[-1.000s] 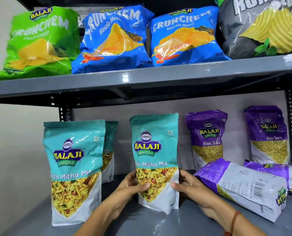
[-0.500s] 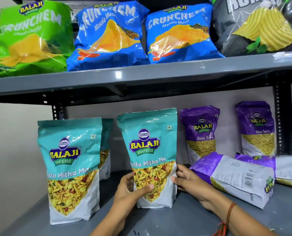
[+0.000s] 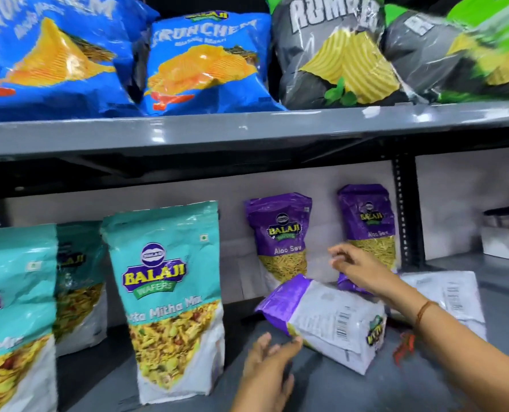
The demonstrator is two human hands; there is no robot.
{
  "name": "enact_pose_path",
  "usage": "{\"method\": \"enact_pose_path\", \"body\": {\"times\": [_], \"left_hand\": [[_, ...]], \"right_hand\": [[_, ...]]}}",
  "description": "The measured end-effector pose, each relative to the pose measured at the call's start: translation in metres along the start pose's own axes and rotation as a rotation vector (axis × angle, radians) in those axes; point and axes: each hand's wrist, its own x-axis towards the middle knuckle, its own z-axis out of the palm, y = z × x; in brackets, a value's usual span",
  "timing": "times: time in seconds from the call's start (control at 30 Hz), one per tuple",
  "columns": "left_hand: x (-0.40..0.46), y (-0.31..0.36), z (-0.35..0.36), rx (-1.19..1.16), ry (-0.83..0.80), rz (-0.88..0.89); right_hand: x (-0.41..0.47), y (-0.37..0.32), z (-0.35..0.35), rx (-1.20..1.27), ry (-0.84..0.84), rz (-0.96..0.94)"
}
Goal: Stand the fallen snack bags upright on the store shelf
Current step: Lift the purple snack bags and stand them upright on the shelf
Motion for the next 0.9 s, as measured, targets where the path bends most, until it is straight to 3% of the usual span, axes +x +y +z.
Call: {"method": "enact_pose_path", "body": {"times": [0.1,0.17,0.3,0.5,0.7,0.8,0.9], "left_hand": [[0.021,-0.003,0.026,-0.006,0.004,-0.23],[0.033,-0.007,0.041,0.017,0.025,-0.28],[0.051,-0.018,0.057,-0.049,0.119,-0.209],[0.061,-0.02,0.068,-0.03,0.162,-0.014],[0.082,0.023,0.075,0.079,0.076,0.347],[0.094,0.029,0.065,0.133,0.048,0.43],[0.099,0.013,0.046,0.166,0.026,0.4]], "right_hand": [[0.027,0.036,-0.009,-0.205,-0.338,0.18],[0.035,0.051,-0.006,-0.283,-0.534,0.18],[0.037,0.067,0.004,0.008,-0.679,0.23],[0.03,0.067,-0.005,0.291,-0.562,0.131],[0.018,0.038,-0.007,0.555,-0.26,-0.251],[0.006,0.041,0.007,0.514,-0.141,-0.329],[-0.009,0.062,0.025,0.383,-0.136,-0.306]]}}
